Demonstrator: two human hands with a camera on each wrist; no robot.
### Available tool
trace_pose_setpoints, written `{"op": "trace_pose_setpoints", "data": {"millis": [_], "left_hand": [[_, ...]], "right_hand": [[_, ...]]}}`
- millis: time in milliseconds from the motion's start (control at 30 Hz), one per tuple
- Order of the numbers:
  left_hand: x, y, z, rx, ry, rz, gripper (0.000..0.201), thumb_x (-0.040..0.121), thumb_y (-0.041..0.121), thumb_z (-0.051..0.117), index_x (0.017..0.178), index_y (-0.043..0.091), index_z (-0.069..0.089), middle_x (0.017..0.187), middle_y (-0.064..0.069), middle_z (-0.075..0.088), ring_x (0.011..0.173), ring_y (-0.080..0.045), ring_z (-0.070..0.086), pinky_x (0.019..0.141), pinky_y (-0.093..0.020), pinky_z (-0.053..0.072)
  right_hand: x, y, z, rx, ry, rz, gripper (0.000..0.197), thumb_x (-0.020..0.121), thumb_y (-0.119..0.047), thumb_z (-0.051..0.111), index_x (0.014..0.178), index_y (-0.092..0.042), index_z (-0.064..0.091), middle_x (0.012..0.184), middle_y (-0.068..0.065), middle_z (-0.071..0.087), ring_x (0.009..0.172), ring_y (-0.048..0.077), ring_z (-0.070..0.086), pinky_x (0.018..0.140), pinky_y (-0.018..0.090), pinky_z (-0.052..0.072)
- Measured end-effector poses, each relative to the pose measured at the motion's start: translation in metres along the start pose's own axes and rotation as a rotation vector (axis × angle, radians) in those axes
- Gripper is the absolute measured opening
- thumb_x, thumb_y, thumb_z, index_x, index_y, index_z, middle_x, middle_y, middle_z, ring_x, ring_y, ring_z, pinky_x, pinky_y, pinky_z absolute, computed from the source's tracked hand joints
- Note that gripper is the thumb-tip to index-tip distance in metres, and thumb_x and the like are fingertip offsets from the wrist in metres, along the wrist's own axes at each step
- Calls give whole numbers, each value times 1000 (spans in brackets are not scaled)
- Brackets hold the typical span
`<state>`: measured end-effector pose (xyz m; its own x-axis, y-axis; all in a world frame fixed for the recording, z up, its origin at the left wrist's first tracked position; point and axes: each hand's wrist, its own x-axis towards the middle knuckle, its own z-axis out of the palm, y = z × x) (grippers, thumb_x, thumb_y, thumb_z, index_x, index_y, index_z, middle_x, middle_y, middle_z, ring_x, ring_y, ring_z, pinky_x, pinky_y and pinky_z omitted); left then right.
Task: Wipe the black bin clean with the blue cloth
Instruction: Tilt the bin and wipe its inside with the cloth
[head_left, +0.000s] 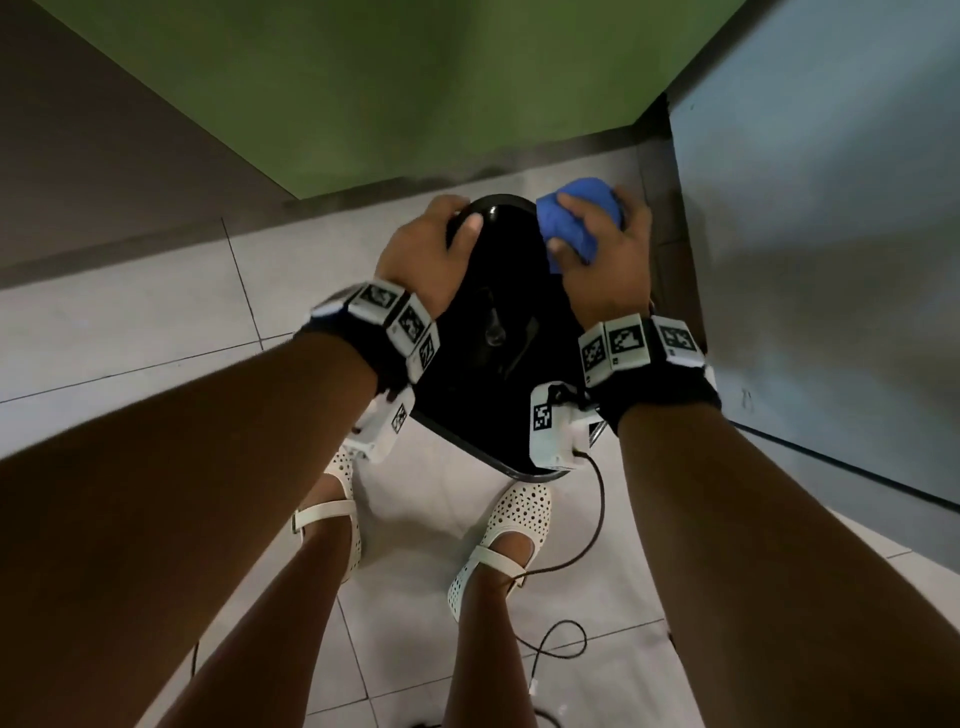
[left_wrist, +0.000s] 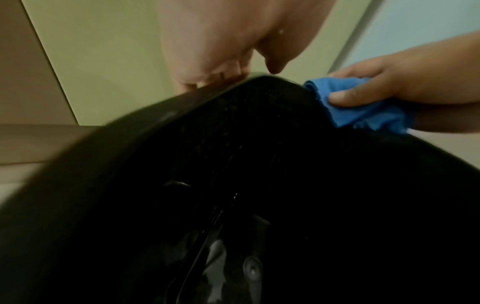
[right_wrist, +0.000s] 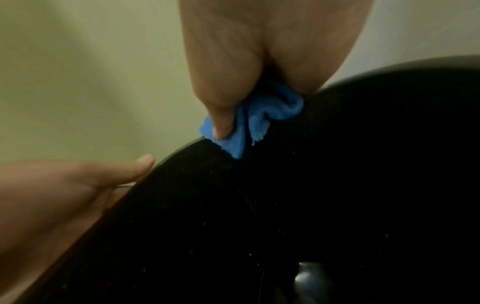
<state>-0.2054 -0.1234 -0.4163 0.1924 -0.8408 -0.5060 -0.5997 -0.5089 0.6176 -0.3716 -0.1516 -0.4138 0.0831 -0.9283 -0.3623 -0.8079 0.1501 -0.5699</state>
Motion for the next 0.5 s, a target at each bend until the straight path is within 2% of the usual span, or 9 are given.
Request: {"op": "trace_pose_setpoints", "data": {"millis": [33,100,200,233,300,367,433,500], "left_hand": [[10,1,1,-27,-5,4,38,97,36,38,129,17,48,123,-9,62,115,-27,56,93,-28,40],[22,4,3,-68,-18,3,37,98,33,36,128,17,50,125,-9,61,117,-25,54,92,-24,38],[26,1,7,-57,-66,16,39,100,33,30,118,10,55,119,-13,62,112,-29,54,83,-24,35],[26,-1,8,-58,-80,21,39,100,33,30,115,9,55,117,-14,62,110,-30,55,83,-24,35],[26,-4,9,-66,-98,35,37,99,34,32,117,10,54,117,-14,62,109,-29,55,85,-24,36],[27,-6,10,-67,-111,56,35,98,34,37,118,10,53,115,-15,63,106,-28,56,80,-22,35],[26,-5,11,-88,-112,76,33,98,31,39,115,7,53,110,-16,63,102,-29,57,73,-21,33],[24,-5,11,-107,-98,87,32,98,29,39,115,7,54,109,-16,64,100,-29,58,73,-21,34]], "right_hand": [[1,0,-2,-3,-11,23,41,87,-21,57,128,-21,52,149,16,21,128,27,40,104,21,29],[1,-3,-8,-4,-27,61,41,87,-25,58,128,-22,51,150,16,19,127,28,41,101,19,29],[9,-10,-10,-93,-69,77,34,90,-34,53,120,-20,57,137,13,43,121,30,45,101,32,34],[14,-14,-9,-131,-65,115,32,90,-37,50,117,-21,59,131,13,49,117,32,48,99,37,37],[22,-30,-4,-161,-37,177,39,86,-43,40,110,-23,63,123,12,52,109,33,52,93,38,41],[19,-45,9,-202,-55,90,43,83,-45,34,115,-30,60,132,10,46,111,30,49,93,38,41],[11,-50,21,-291,-55,0,36,89,-42,44,125,-41,50,144,5,31,118,29,39,98,41,39],[6,-49,25,-294,-19,38,39,89,-37,48,127,-45,46,147,2,28,125,30,33,102,46,33]]}}
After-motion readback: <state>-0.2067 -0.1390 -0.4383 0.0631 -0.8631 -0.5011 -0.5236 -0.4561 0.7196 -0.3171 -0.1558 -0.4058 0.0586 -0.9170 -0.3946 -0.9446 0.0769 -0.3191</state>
